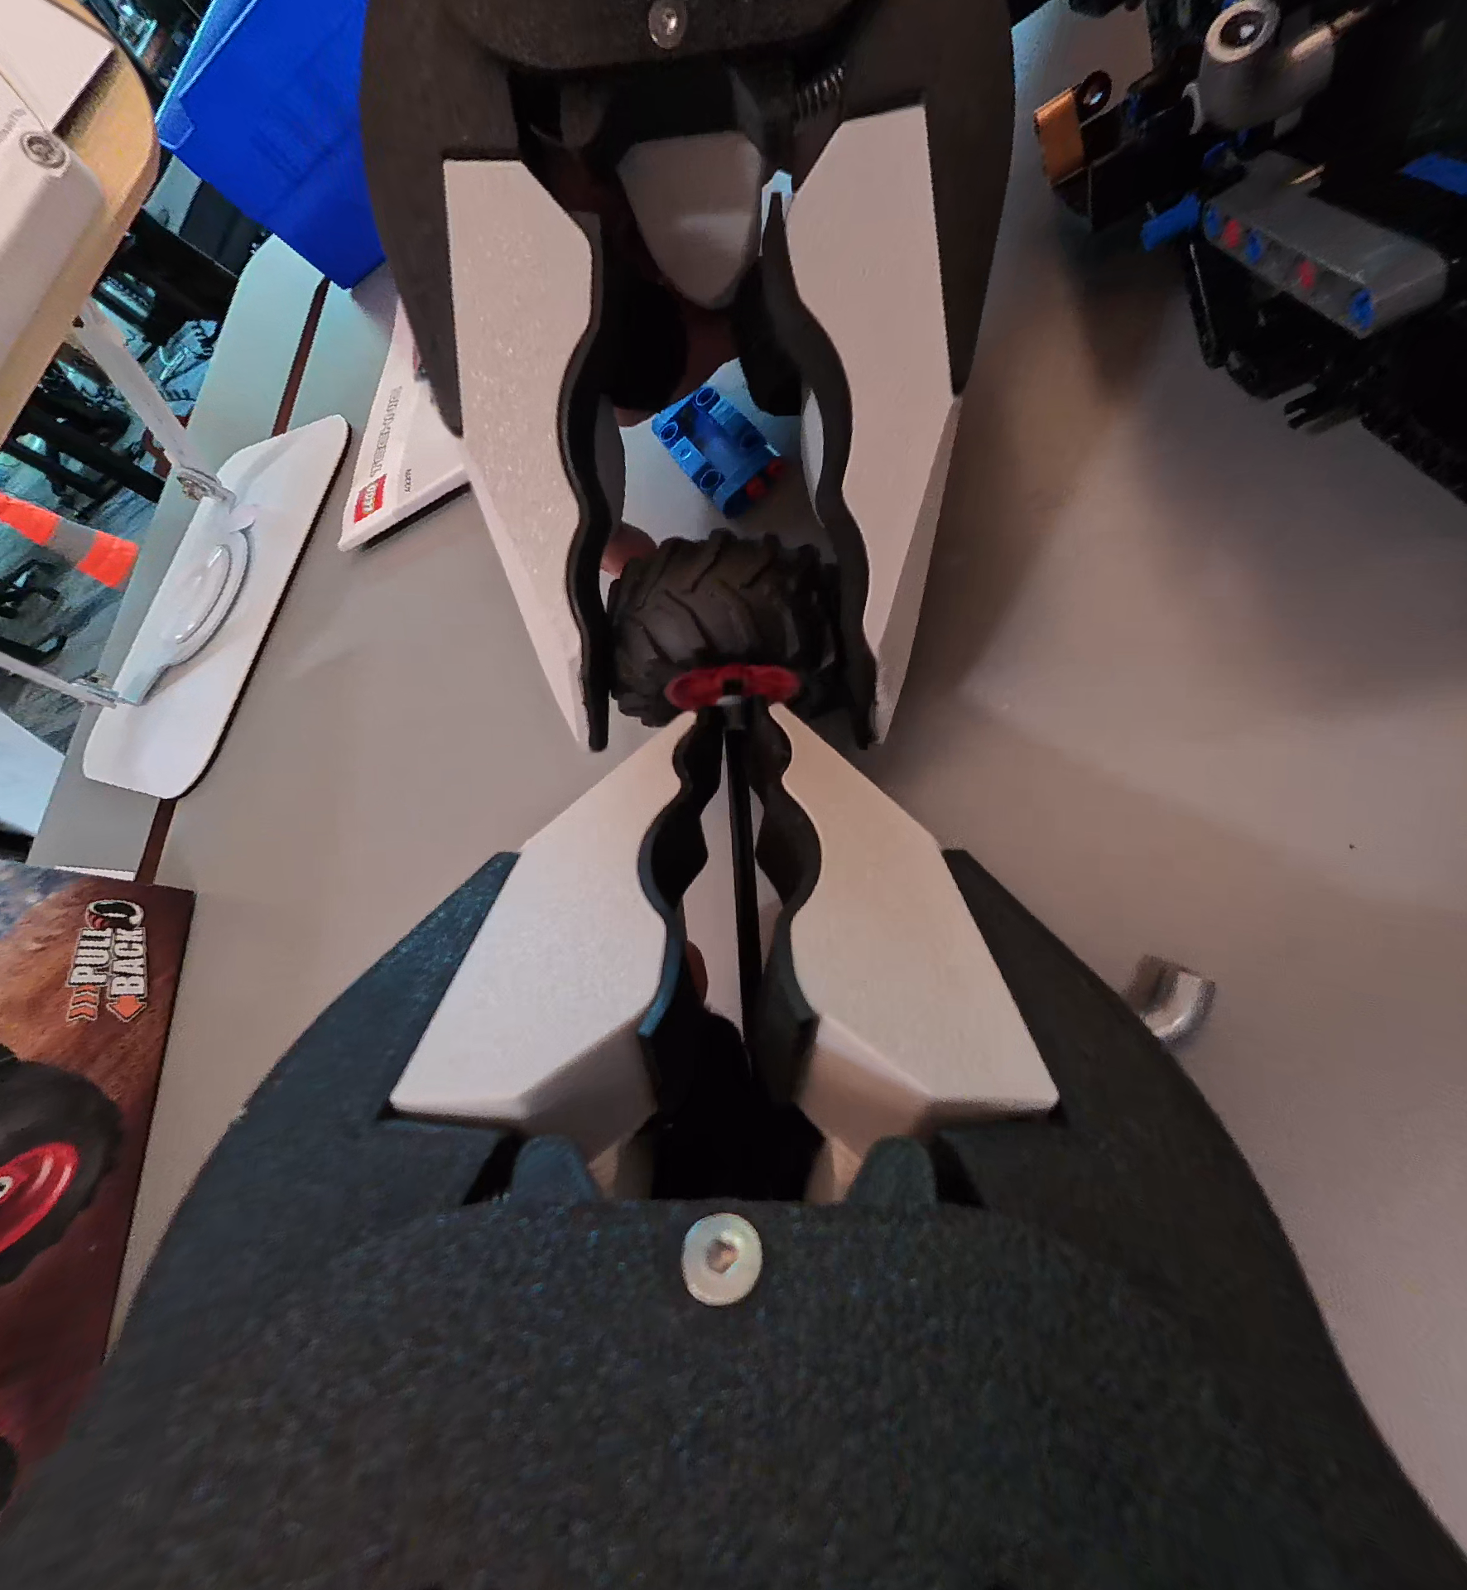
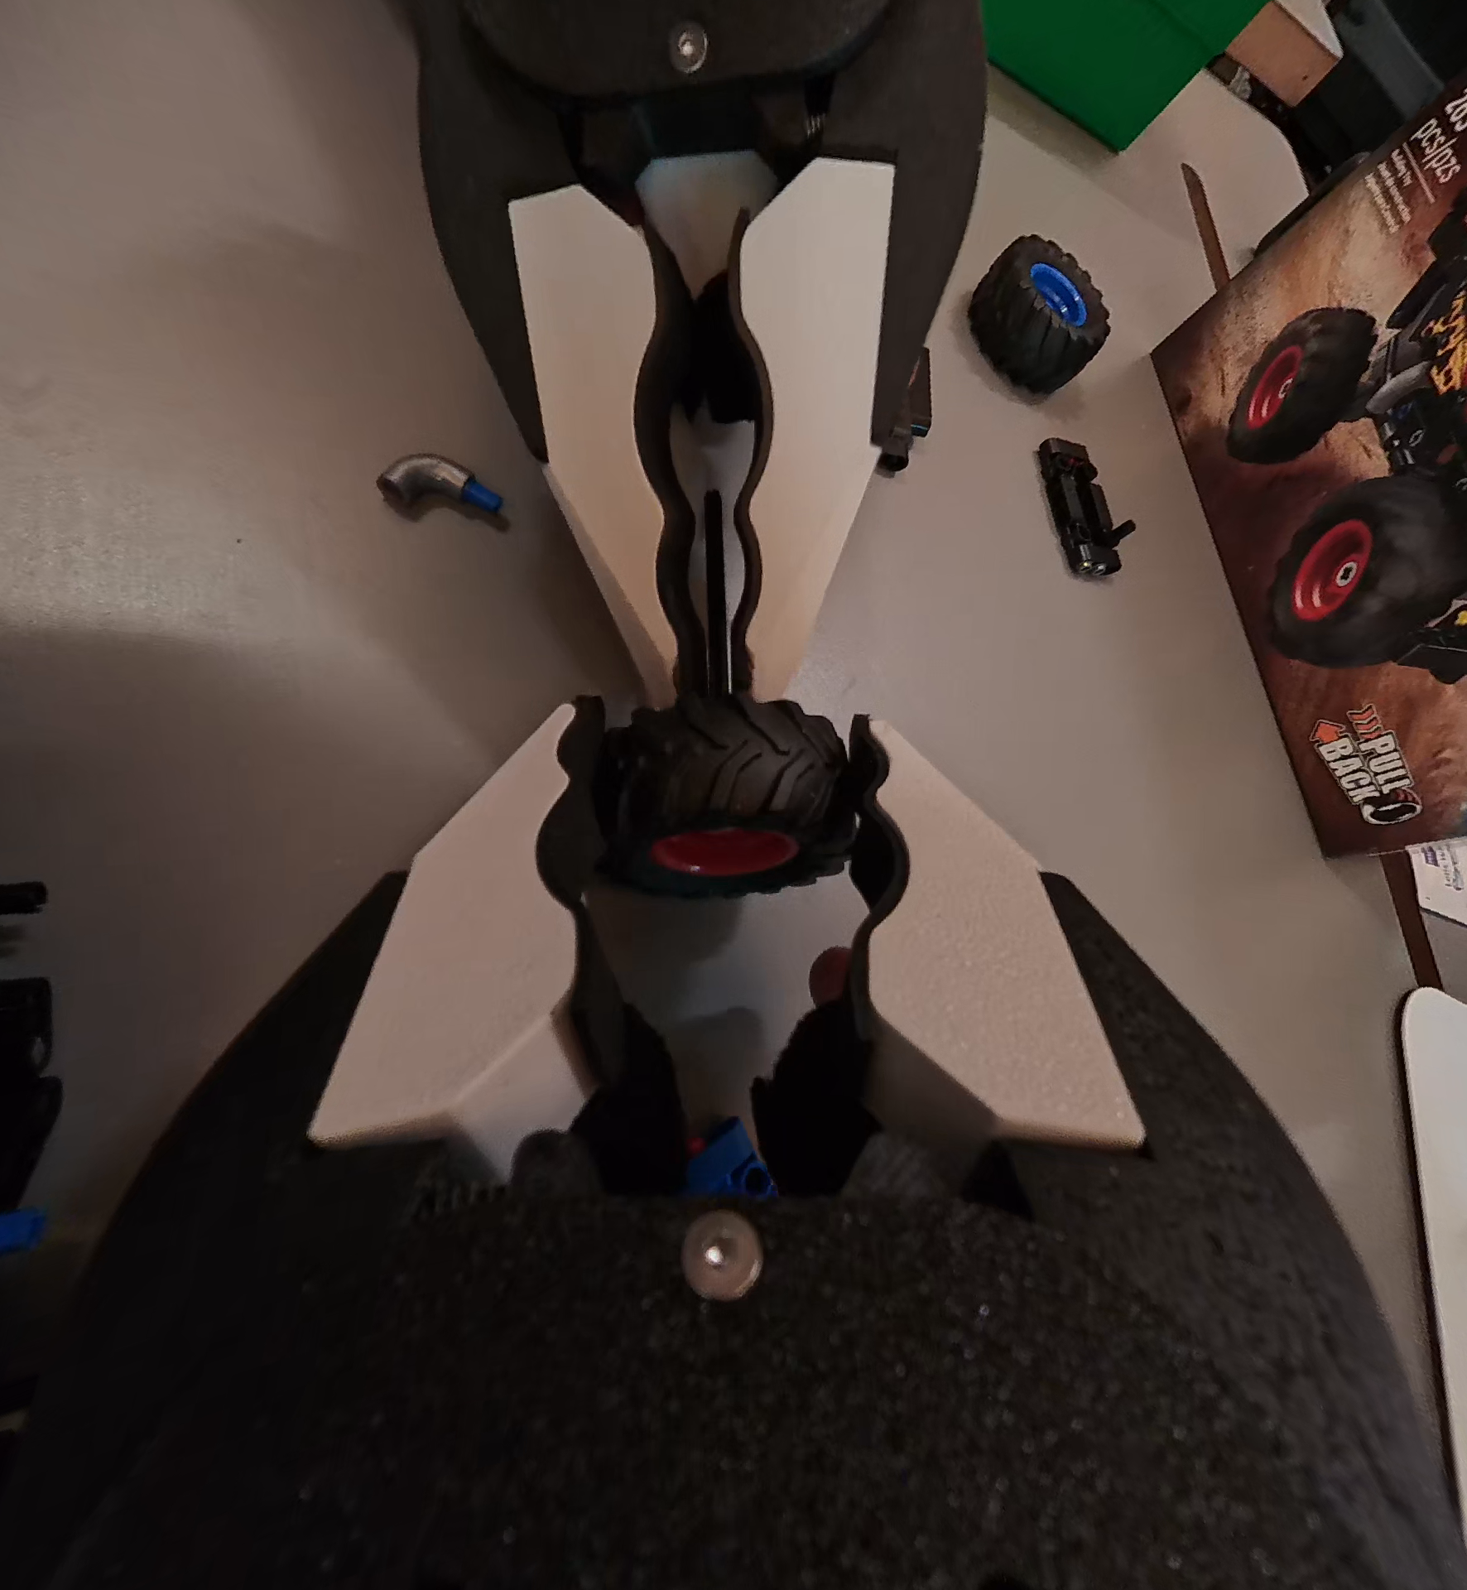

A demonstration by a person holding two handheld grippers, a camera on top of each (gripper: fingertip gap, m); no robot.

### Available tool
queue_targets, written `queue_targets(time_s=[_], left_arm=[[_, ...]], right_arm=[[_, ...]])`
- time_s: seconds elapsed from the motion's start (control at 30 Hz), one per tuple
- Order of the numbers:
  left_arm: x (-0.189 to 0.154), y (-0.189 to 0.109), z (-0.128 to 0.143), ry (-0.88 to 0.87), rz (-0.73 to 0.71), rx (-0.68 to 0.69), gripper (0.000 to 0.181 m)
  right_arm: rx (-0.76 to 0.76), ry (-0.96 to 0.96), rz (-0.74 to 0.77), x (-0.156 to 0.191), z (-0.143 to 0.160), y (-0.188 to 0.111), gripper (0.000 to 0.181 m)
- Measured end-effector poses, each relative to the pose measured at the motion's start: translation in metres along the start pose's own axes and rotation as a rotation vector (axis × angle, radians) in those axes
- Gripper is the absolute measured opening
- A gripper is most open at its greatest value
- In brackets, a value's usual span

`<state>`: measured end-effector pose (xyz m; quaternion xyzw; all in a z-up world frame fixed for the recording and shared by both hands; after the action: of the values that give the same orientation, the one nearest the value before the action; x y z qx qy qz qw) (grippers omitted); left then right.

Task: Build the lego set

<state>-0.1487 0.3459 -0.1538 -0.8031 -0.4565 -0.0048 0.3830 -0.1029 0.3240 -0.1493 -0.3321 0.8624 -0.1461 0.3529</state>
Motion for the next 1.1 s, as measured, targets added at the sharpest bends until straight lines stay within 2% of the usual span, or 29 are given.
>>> queue_targets(time_s=[0.47, 0.73, 0.97, 1.1], left_arm=[[0.001, -0.015, 0.009, -0.070, 0.123, -0.047, 0.006], [-0.002, -0.034, 0.020, -0.128, 0.178, -0.025, 0.005], [-0.011, -0.053, 0.032, -0.203, 0.181, -0.030, 0.005], [-0.011, -0.059, 0.033, -0.191, 0.184, -0.020, 0.005]], right_arm=[[-0.011, 0.025, -0.007, -0.002, 0.003, -0.005, 0.058], [-0.017, 0.035, -0.014, -0.002, 0.004, -0.006, 0.058], [-0.032, 0.030, -0.032, -0.001, 0.000, -0.002, 0.058], [-0.041, 0.022, -0.027, 0.000, 0.000, -0.002, 0.059]])
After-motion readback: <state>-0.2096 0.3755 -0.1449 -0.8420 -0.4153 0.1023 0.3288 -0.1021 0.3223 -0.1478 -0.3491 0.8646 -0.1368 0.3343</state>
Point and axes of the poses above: each gripper's, where its closed fingertips meet, y out along the fingers, z out of its underside, x = y × z across the jaws, the point moved 4 cm from there along -y, back along the fingers, and after that the axes turned 12 degrees about z, right-handed, at the moved point
